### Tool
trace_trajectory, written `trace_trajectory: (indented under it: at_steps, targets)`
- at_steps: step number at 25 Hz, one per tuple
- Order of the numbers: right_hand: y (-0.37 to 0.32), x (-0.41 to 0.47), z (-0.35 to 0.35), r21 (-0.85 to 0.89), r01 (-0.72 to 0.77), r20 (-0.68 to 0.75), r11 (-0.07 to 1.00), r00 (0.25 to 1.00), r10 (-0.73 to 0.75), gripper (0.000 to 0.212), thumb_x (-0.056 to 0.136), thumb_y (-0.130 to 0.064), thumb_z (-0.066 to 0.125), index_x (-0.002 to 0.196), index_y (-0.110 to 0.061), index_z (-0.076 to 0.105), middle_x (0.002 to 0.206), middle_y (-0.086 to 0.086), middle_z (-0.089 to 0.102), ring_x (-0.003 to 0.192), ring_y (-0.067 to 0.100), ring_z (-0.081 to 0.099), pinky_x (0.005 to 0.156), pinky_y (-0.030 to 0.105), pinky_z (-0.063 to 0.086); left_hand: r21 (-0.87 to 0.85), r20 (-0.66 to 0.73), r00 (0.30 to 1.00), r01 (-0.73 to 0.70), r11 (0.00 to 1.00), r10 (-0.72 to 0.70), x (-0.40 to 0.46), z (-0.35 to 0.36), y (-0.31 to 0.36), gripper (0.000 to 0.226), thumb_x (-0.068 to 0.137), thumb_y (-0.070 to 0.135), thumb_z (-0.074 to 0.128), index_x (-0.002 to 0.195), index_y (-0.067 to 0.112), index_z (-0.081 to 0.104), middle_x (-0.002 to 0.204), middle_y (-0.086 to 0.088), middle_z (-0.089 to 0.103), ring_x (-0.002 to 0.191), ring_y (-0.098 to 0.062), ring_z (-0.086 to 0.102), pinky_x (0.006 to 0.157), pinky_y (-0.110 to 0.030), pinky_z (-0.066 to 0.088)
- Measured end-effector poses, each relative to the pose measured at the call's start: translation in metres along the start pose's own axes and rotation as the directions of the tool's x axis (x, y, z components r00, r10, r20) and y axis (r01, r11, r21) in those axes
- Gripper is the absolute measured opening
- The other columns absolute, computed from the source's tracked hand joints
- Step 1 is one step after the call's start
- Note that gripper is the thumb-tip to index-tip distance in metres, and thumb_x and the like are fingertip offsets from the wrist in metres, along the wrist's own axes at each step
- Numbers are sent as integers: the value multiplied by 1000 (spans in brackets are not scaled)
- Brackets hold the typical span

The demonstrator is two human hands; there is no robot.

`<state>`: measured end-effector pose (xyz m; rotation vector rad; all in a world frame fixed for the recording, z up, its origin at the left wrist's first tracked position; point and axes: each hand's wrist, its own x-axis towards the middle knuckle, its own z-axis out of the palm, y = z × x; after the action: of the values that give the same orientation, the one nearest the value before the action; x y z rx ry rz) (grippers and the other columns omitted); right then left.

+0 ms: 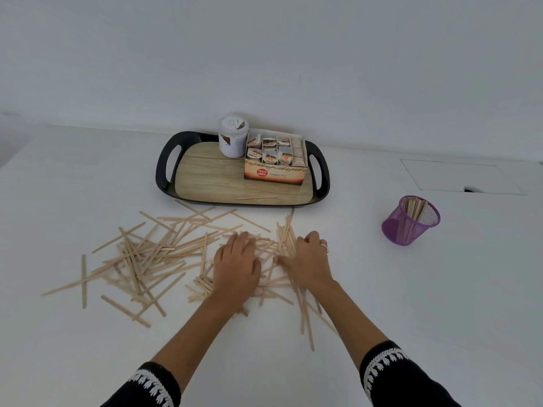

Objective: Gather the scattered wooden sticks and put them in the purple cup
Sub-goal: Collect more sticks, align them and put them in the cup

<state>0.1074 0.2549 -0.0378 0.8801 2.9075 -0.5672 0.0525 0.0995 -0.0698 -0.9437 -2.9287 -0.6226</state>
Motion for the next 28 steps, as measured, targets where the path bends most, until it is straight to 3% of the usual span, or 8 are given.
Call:
trace_trajectory:
  at_steps: [4, 7, 11, 19, 23, 26, 28]
  targets:
    - [-16, 0, -2, -196, 100, 37, 975, 995, -95, 25, 95, -15, 53, 115, 0, 55, 124, 17, 39, 118, 34, 41, 89, 34, 47, 78, 99, 990, 94, 992, -102, -14, 10, -6, 58, 99, 43, 24, 151, 17, 16, 161, -5, 9, 148, -25, 1, 117, -45, 4]
    - [-19, -3, -2, -309, 150, 92, 939, 988, -128, 34, 84, 11, 53, 118, 3, 52, 125, 20, 40, 118, 34, 43, 85, 33, 50, 117, 80, 993, 76, 990, -85, -20, 13, -7, 60, 99, 45, 18, 152, 19, 8, 162, -3, 5, 148, -22, -1, 117, -44, 1]
    - [-19, -2, -3, -375, 192, 126, 907, 980, -155, 42, 82, 10, 56, 123, 2, 48, 126, 22, 42, 120, 35, 46, 92, 34, 48, 133, 73, 995, 51, 990, -61, -22, 14, -8, 61, 99, 46, 15, 152, 18, 9, 161, -3, 7, 148, -22, 1, 117, -44, 3]
    - [-20, 6, 4, -353, 143, 86, 925, 989, -120, 35, 86, 7, 49, 120, 1, 45, 122, 23, 49, 112, 37, 52, 93, 36, 46, 154, 75, 995, 56, 987, -68, -23, 12, -7, 61, 98, 46, 14, 152, 19, 11, 161, -3, 8, 148, -22, 2, 117, -45, 5]
    - [-17, 4, 4, -387, 220, 123, 896, 975, -186, 37, 85, 11, 45, 119, -1, 46, 123, 19, 47, 113, 34, 50, 94, 39, 43, 154, 67, 995, 59, 986, -70, -24, 12, -7, 60, 98, 46, 14, 152, 19, 12, 161, -2, 8, 148, -22, 2, 117, -45, 5]
    - [-13, 8, -6, -263, 164, 137, 951, 982, -132, 29, 89, 7, 39, 116, 0, 49, 120, 20, 51, 110, 34, 52, 86, 39, 43, 139, 68, 995, 61, 988, -71, -24, 12, -7, 60, 98, 46, 15, 152, 20, 12, 161, -1, 8, 148, -21, 1, 117, -44, 4]
    - [-10, 12, -18, -30, 80, 153, 996, 985, -75, 21, 92, 0, 38, 108, 1, 51, 108, 19, 57, 97, 32, 57, 74, 36, 43, 131, 66, 995, 63, 989, -72, -24, 11, -7, 59, 99, 45, 14, 152, 20, 11, 161, -1, 8, 148, -20, 1, 117, -44, 4]
